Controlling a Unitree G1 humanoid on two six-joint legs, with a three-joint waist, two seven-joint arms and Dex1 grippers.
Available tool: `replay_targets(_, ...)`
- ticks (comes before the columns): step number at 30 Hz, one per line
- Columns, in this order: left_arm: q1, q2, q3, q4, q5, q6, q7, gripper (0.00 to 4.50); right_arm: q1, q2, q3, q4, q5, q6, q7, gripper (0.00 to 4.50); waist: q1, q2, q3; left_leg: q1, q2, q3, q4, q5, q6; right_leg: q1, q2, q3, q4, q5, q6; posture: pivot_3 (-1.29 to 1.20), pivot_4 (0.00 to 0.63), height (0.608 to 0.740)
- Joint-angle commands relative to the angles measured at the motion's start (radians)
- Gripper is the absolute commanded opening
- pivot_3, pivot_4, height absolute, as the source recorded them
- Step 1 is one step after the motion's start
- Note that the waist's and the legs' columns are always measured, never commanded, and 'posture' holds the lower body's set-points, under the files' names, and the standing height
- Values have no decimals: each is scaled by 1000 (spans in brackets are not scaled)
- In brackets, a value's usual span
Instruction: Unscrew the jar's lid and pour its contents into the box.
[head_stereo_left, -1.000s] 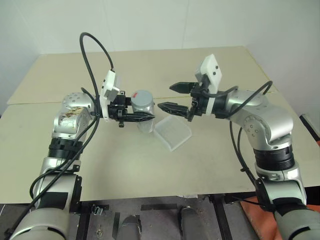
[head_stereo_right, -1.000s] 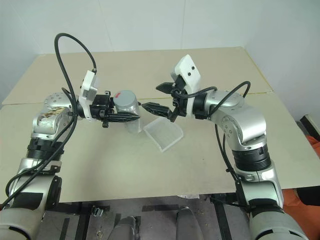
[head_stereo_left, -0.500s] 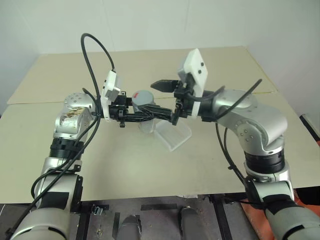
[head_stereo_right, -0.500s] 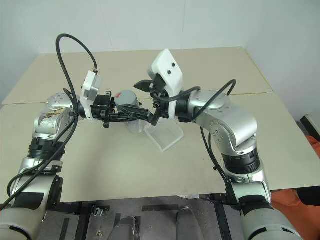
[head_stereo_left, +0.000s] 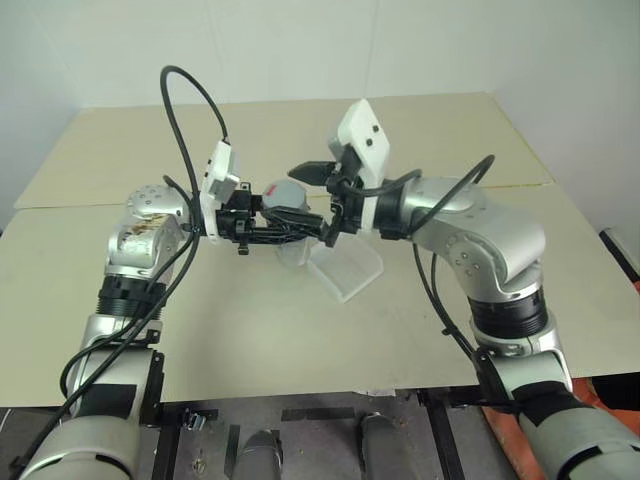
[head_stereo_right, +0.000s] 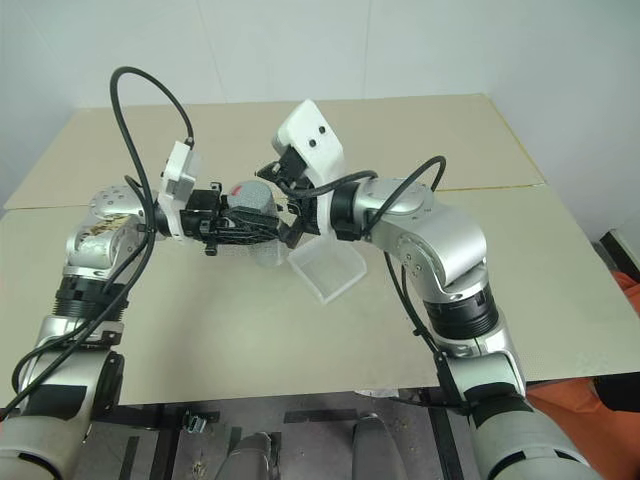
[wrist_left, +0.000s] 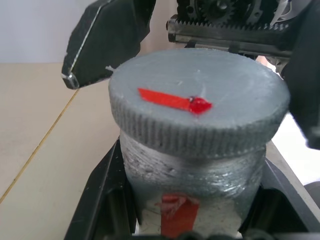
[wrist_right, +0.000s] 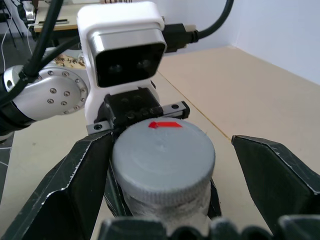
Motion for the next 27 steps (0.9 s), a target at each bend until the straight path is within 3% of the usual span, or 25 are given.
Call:
replay_targets(1,-6,15,17,-43,-19,5,-5,2001,-4,-19,-26,-23,-1,-21,20,4465,0,0,0,0,0,0,0,0,0,0,0,0,0,0,0,0,150,740)
replay_targets(12,5,21,18,-60,-23,18,-6,2001,6,-67,-48,-30,13,-34,71,4465,0,0,0,0,0,0,0,0,0,0,0,0,0,0,0,0,150,740)
replay_targets(27,14,30,17,-79,-29,28,-10,2001,-12,-17,-35,-34,8,-39,95,4465,1,0,0,0,0,0,0,0,0,0,0,0,0,0,0,0,150,740)
